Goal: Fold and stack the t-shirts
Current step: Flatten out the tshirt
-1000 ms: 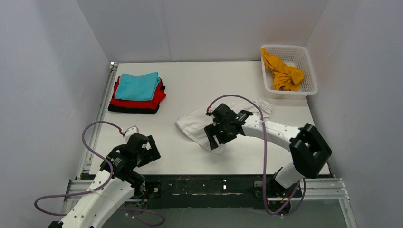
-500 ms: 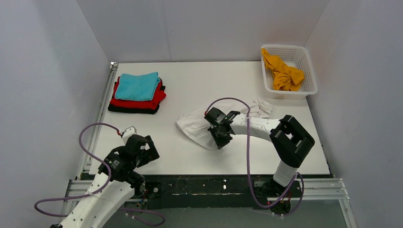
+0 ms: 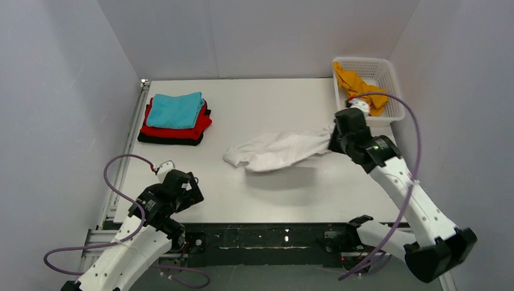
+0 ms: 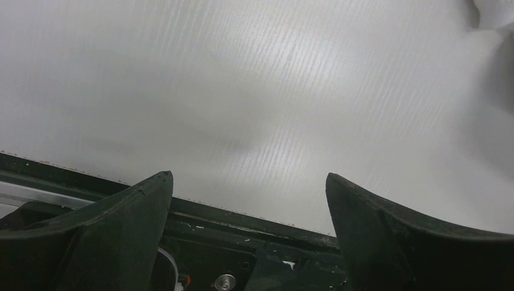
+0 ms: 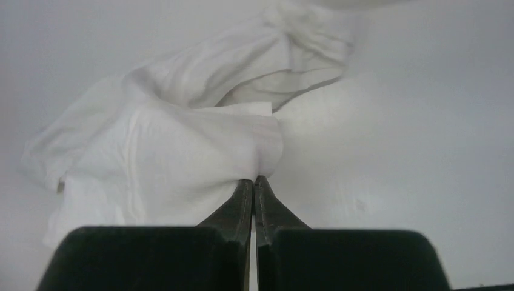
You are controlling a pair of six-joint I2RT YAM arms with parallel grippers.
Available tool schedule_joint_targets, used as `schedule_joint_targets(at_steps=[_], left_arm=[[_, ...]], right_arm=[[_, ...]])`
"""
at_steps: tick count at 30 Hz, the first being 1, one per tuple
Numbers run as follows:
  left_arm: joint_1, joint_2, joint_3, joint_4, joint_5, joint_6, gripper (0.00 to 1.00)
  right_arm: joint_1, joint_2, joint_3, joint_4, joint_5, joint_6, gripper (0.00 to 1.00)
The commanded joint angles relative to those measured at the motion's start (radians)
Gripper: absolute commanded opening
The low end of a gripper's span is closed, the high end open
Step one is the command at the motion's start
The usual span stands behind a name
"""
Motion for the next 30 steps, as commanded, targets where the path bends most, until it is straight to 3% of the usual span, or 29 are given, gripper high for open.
schedule_joint_targets(at_steps=[1, 5, 8, 12, 20, 27, 30], left_arm=[[-0.002, 0.079, 0.038, -0.022, -0.024, -0.005, 0.98], [-0.002, 0.176, 0.055, 0.062, 0.003, 0.011, 0.98], [-0.002, 0.266, 0.068, 0.153, 0.041, 0.024, 0.98], [-0.001, 0.431, 0.088, 0.296, 0.179, 0.012, 0.98], [-0.002, 0.792, 0.191, 0.57, 0.512, 0.063, 0.98], [-0.002, 1.029, 0.267, 0.703, 0.593, 0.031, 0.98], [-0.002, 1.115, 0.293, 0.754, 0.65, 0.017, 0.89]], right_arm=[[-0.173, -0.222, -0.018, -0.179, 0.177, 0.036, 0.01], [-0.292, -0.321, -0.029, -0.252, 0.293, 0.031, 0.01], [-0.361, -0.349, -0.051, -0.243, 0.256, 0.005, 0.01], [-0.368, -0.347, -0.11, -0.153, 0.091, -0.054, 0.01], [-0.37, -0.32, -0.194, -0.106, -0.01, -0.071, 0.01], [-0.371, -0.331, -0.244, -0.088, -0.038, -0.075, 0.01], [-0.371, -0.335, -0.257, -0.081, -0.041, -0.078, 0.01]])
